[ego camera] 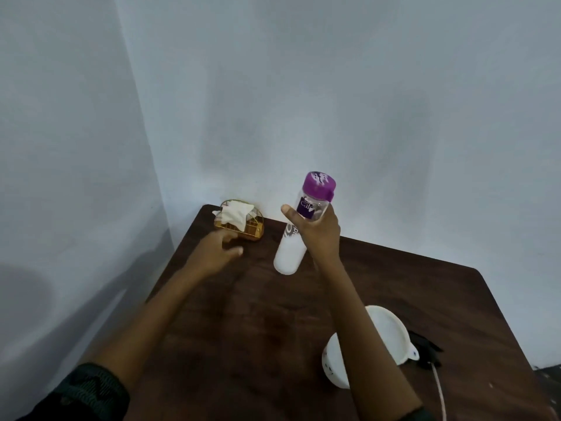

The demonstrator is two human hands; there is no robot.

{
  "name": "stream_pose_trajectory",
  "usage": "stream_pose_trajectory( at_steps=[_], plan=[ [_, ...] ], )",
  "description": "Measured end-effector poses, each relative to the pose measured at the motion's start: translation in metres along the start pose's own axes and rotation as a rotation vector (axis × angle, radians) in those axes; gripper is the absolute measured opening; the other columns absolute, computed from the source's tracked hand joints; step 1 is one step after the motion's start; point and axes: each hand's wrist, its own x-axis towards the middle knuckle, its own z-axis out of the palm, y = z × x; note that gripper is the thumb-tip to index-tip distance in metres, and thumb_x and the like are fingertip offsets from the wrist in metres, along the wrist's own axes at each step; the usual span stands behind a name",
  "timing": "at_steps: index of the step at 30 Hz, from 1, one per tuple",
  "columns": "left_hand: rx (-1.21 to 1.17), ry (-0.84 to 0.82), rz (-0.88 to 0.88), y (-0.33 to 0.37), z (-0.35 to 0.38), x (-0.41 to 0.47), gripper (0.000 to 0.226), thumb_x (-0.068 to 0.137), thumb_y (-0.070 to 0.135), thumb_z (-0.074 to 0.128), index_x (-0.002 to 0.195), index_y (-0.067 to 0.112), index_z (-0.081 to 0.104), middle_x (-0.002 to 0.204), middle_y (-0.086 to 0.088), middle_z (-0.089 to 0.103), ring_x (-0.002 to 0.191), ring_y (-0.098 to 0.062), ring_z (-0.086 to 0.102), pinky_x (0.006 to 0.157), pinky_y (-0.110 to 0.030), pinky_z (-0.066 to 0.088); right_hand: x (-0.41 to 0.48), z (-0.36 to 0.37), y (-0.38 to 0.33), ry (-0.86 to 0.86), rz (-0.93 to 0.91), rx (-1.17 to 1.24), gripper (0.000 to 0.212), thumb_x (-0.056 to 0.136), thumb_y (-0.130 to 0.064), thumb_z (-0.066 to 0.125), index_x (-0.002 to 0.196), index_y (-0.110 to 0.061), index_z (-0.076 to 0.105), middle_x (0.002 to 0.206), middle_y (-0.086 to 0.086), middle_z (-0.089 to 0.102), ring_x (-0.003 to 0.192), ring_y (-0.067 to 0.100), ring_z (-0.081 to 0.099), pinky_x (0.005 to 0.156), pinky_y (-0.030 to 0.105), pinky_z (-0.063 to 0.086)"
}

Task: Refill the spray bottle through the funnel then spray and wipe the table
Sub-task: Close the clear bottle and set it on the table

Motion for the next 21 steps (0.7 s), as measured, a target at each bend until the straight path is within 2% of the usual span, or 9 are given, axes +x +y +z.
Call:
stream_pose_trajectory(
  at_steps=[3, 5, 7, 9, 13, 17, 21],
  plan=[
    [0.426, -0.216, -0.132, -0.049, 0.018, 0.008, 0.077, 0.076, 0.039, 0.072, 0.141, 0.026, 0.034, 0.152, -0.010, 0.023, 0.137, -0.032, 0.030, 0.107, -0.049, 0.036, 0.020, 0.026, 0.018, 0.043, 0.132, -0.015, 0.058, 0.068, -0.042, 0.079, 0.111, -0.017, 0.050, 0.111, 0.004, 0.064, 0.101, 0.023, 0.062, 0.083, 0.035, 0.051],
    [0.549, -0.326, -0.192, -0.063, 0.026, 0.013, 0.094, 0.072, 0.044, 0.075, 0.146, 0.034, 0.018, 0.157, -0.008, 0.002, 0.142, -0.039, 0.012, 0.109, -0.057, 0.030, 0.033, 0.042, 0.028, 0.077, 0.199, -0.017, 0.063, 0.069, -0.034, 0.080, 0.119, -0.012, 0.048, 0.119, 0.008, 0.062, 0.108, 0.026, 0.060, 0.084, 0.034, 0.047],
    [0.615, -0.427, -0.218, -0.070, 0.034, 0.016, 0.105, 0.068, 0.047, 0.077, 0.147, 0.039, 0.007, 0.157, -0.008, -0.009, 0.142, -0.041, 0.004, 0.108, -0.061, 0.029, 0.045, 0.051, 0.037, 0.105, 0.226, -0.025, 0.066, 0.070, -0.029, 0.080, 0.124, -0.010, 0.045, 0.123, 0.011, 0.060, 0.113, 0.029, 0.058, 0.086, 0.035, 0.046],
    [0.685, -0.485, -0.215, -0.078, 0.042, 0.018, 0.109, 0.067, 0.046, 0.078, 0.147, 0.039, 0.004, 0.157, -0.009, -0.012, 0.143, -0.042, -0.001, 0.108, -0.063, 0.029, 0.060, 0.062, 0.043, 0.116, 0.220, -0.049, 0.069, 0.071, -0.025, 0.080, 0.128, -0.009, 0.043, 0.126, 0.012, 0.058, 0.115, 0.031, 0.056, 0.088, 0.036, 0.047],
    [0.744, -0.476, -0.207, -0.081, 0.049, 0.021, 0.111, 0.068, 0.042, 0.079, 0.147, 0.038, 0.001, 0.157, -0.009, -0.012, 0.142, -0.043, -0.004, 0.106, -0.062, 0.031, 0.090, 0.079, 0.052, 0.074, 0.179, -0.105, 0.074, 0.073, -0.024, 0.079, 0.132, -0.007, 0.038, 0.129, 0.014, 0.055, 0.118, 0.031, 0.054, 0.091, 0.036, 0.046],
    [0.762, -0.470, -0.202, -0.085, 0.051, 0.023, 0.112, 0.068, 0.044, 0.078, 0.147, 0.038, 0.000, 0.157, -0.008, -0.012, 0.142, -0.044, -0.002, 0.106, -0.061, 0.033, 0.107, 0.093, 0.066, -0.026, 0.136, -0.155, 0.071, 0.072, -0.025, 0.079, 0.129, -0.007, 0.041, 0.127, 0.013, 0.058, 0.116, 0.031, 0.055, 0.089, 0.034, 0.045],
    [0.770, -0.457, -0.199, -0.087, 0.054, 0.023, 0.112, 0.067, 0.045, 0.078, 0.147, 0.038, -0.001, 0.157, -0.008, -0.011, 0.142, -0.044, -0.002, 0.105, -0.060, 0.034, 0.114, 0.099, 0.079, 0.010, 0.130, -0.161, 0.071, 0.071, -0.023, 0.080, 0.129, -0.007, 0.041, 0.123, 0.014, 0.059, 0.112, 0.032, 0.057, 0.083, 0.030, 0.043]
  ],
)
